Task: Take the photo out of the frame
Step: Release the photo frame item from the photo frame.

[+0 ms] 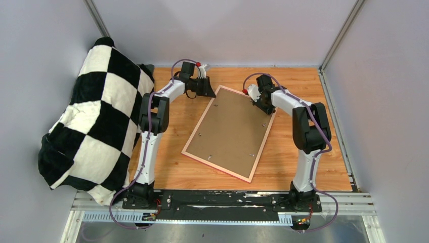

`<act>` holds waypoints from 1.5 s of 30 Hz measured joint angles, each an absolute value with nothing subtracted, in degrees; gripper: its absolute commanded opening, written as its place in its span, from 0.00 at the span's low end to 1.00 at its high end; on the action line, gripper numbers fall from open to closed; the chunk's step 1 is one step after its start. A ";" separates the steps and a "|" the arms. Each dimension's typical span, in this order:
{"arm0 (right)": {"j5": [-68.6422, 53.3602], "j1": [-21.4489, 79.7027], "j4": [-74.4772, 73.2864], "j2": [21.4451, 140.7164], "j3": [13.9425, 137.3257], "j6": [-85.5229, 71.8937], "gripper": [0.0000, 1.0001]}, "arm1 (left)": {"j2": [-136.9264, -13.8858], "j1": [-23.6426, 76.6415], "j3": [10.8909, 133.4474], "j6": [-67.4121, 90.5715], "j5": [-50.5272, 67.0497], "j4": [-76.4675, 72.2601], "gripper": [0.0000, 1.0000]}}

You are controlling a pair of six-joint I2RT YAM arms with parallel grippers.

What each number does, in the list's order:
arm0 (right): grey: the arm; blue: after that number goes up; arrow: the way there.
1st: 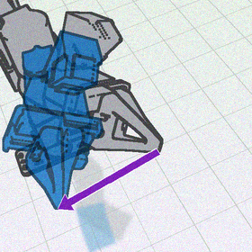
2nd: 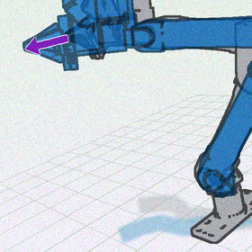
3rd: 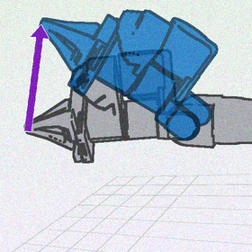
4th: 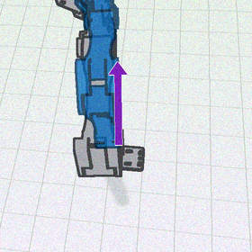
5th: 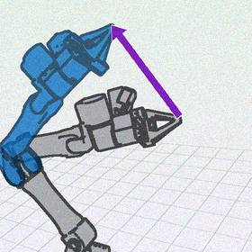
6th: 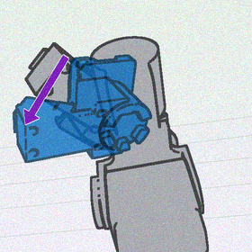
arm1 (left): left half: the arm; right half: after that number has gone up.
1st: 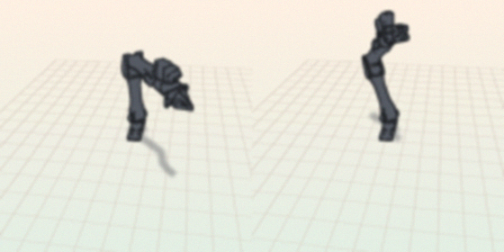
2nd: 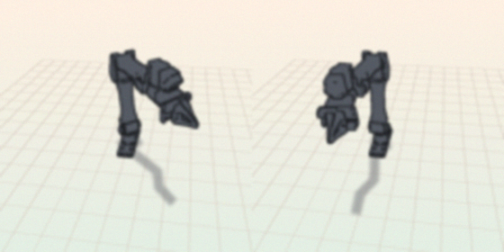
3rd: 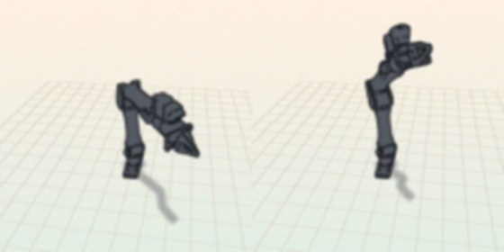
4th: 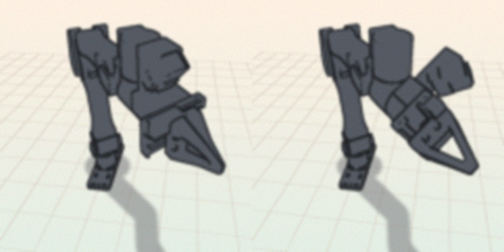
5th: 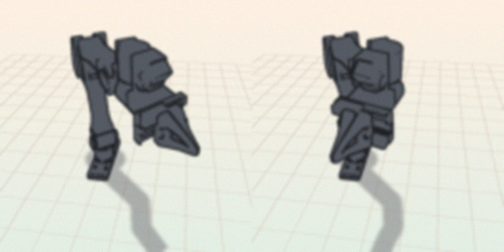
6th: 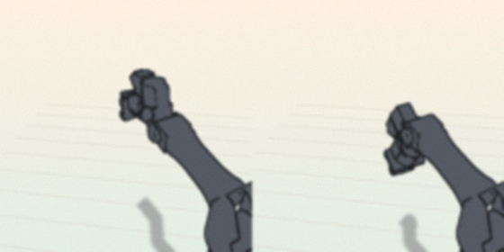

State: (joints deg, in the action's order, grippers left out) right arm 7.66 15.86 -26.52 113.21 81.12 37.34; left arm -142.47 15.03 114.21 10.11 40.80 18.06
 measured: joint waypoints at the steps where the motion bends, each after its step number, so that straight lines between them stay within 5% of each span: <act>1: 7.90 15.88 -26.39 113.21 81.10 37.39 0.00 | -142.47 15.03 114.21 10.11 40.80 18.06 0.00; 45: 5.69 15.94 -29.39 111.18 79.96 38.61 0.00 | -142.80 15.05 114.43 10.13 41.41 17.61 0.00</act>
